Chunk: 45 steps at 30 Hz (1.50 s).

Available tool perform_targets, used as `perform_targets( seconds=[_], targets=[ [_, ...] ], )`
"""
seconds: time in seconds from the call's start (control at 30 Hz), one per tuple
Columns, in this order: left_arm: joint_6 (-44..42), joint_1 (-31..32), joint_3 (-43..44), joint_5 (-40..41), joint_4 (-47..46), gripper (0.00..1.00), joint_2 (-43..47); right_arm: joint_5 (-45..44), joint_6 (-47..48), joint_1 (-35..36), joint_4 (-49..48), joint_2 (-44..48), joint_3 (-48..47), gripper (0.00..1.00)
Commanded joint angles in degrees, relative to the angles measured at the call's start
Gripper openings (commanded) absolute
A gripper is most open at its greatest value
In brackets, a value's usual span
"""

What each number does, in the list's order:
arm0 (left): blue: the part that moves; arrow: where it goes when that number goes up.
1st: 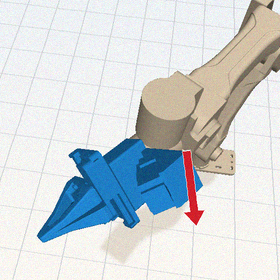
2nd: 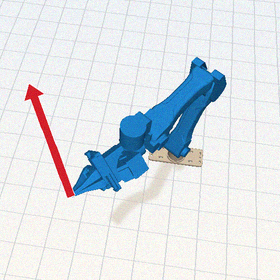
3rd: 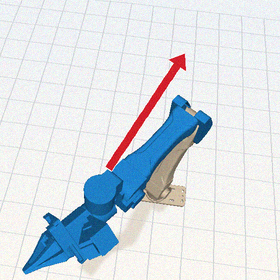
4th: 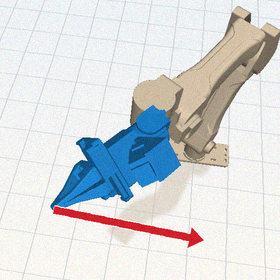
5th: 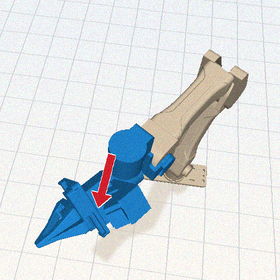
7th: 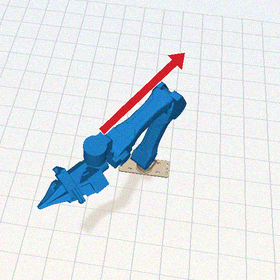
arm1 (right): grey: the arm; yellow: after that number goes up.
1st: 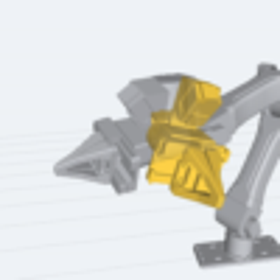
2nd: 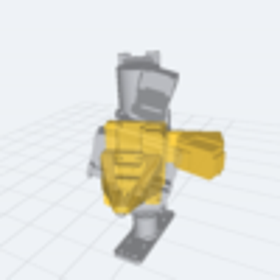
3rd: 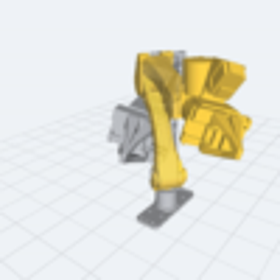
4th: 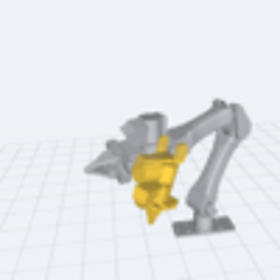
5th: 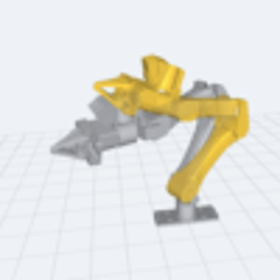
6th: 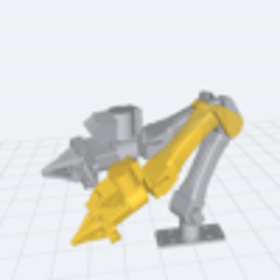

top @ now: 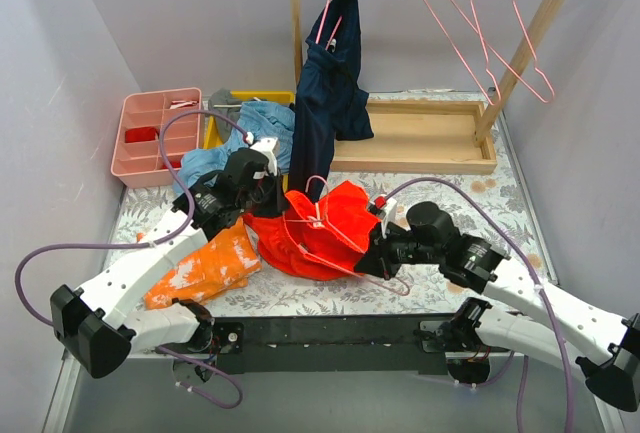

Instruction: Place the shorts on the hanger

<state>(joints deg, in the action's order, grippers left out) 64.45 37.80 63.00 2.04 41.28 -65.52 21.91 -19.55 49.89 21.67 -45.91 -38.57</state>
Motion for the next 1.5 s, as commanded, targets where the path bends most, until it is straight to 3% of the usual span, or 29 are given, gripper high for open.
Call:
perform_targets(
  seconds=[0.0,0.1,0.27,0.33,0.6,1.03,1.33,1.47],
  targets=[
    [0.3,3.4,-4.2,-2.0,-3.6,0.0,3.8,-8.8,-0.3,2.2,-18.2,0.9,5.9,0.01],
    [-0.5,5.1,-6.5,-4.9,-6.0,0.11,5.3,-10.8,-0.5,2.3,-22.7,0.0,8.5,0.01],
    [-2.8,5.6,-8.7,-8.2,-9.1,0.4,7.6,-12.9,-0.4,2.5,-27.0,-1.4,11.3,0.01],
    [-4.0,5.6,-9.3,-8.8,-10.0,0.42,9.3,-13.3,0.2,2.6,-26.9,-2.3,11.2,0.01],
    [-5.3,6.9,-8.3,-15.5,-23.1,0.43,12.3,-13.4,1.0,2.8,-26.7,-3.7,10.8,0.01],
    [-7.6,10.8,-9.0,-3.5,-33.8,0.5,0.3,-13.5,1.2,3.4,-25.6,-4.5,10.1,0.01],
    [-7.9,12.0,-11.1,2.8,-34.9,0.38,-3.4,-14.0,0.7,3.5,-24.9,-4.3,9.5,0.01],
    [-8.6,12.2,-11.7,3.7,-34.9,0.22,-3.8,-14.1,0.5,3.6,-24.1,-4.2,8.9,0.01]
  ],
)
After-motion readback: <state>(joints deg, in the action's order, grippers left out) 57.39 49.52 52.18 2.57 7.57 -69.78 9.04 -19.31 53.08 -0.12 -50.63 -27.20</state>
